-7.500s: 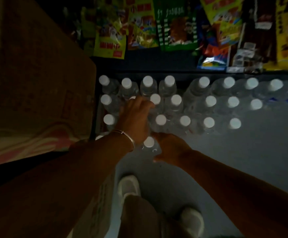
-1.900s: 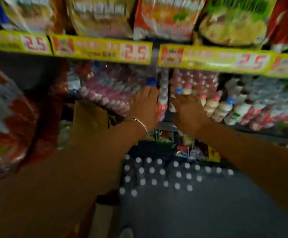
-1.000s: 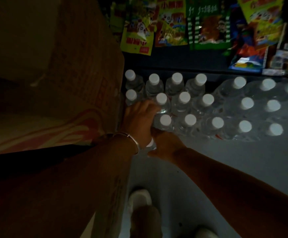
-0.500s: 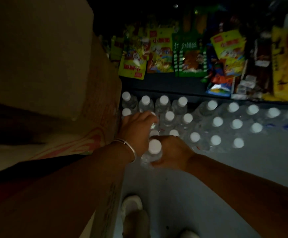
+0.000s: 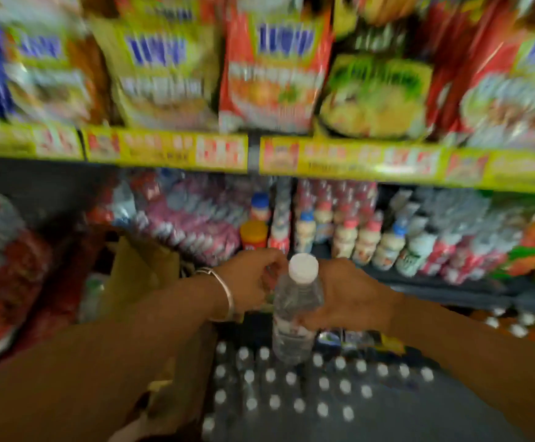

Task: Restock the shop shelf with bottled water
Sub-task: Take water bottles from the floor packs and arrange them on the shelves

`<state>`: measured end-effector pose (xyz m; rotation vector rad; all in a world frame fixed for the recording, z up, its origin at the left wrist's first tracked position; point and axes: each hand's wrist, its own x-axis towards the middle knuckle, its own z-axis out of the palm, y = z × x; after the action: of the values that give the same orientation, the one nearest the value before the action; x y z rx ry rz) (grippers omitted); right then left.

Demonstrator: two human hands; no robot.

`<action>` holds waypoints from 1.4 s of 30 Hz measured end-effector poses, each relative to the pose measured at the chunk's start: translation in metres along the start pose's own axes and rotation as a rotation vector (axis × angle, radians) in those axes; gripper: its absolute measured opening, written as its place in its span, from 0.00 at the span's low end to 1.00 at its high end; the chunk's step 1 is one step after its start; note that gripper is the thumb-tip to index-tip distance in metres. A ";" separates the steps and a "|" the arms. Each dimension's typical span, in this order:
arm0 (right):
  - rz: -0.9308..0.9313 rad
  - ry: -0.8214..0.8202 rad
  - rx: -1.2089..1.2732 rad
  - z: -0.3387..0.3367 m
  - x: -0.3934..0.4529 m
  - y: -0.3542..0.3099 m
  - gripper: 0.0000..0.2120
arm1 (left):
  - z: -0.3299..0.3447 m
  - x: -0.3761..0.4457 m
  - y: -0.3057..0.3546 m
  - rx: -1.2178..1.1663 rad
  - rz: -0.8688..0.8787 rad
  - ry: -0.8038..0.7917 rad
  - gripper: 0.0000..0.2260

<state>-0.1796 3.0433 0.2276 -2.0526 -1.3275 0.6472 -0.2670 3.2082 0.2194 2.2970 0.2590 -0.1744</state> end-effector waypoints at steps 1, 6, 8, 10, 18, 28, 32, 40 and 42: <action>-0.031 0.028 -0.002 -0.027 -0.002 -0.026 0.12 | -0.026 -0.003 0.024 0.000 0.048 0.022 0.12; -0.172 0.178 0.031 -0.151 -0.004 -0.151 0.21 | -0.160 -0.040 0.150 -0.040 0.171 0.070 0.11; -0.207 0.249 0.021 -0.192 0.000 -0.197 0.22 | -0.211 -0.057 0.187 -0.020 0.203 0.116 0.15; -0.243 0.312 0.025 -0.231 0.005 -0.242 0.23 | -0.257 -0.072 0.219 -0.021 0.239 0.164 0.16; -0.380 0.463 0.137 -0.346 0.046 -0.382 0.11 | -0.405 -0.101 0.297 -0.127 0.386 0.380 0.17; -0.378 0.680 0.080 -0.424 0.152 -0.462 0.14 | -0.520 -0.052 0.298 -0.090 0.423 0.483 0.12; -0.298 0.732 0.007 -0.443 0.192 -0.462 0.14 | -0.543 -0.017 0.285 -0.122 0.414 0.541 0.11; -0.186 0.823 -0.116 -0.457 0.267 -0.440 0.11 | -0.566 0.045 0.260 -0.130 0.375 0.610 0.13; -0.166 0.854 -0.144 -0.459 0.281 -0.437 0.13 | -0.568 0.055 0.257 -0.131 0.366 0.604 0.13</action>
<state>-0.0352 3.3390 0.8376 -1.9367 -1.0084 -0.3927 -0.1271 3.4670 0.7725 2.1684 0.1403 0.7085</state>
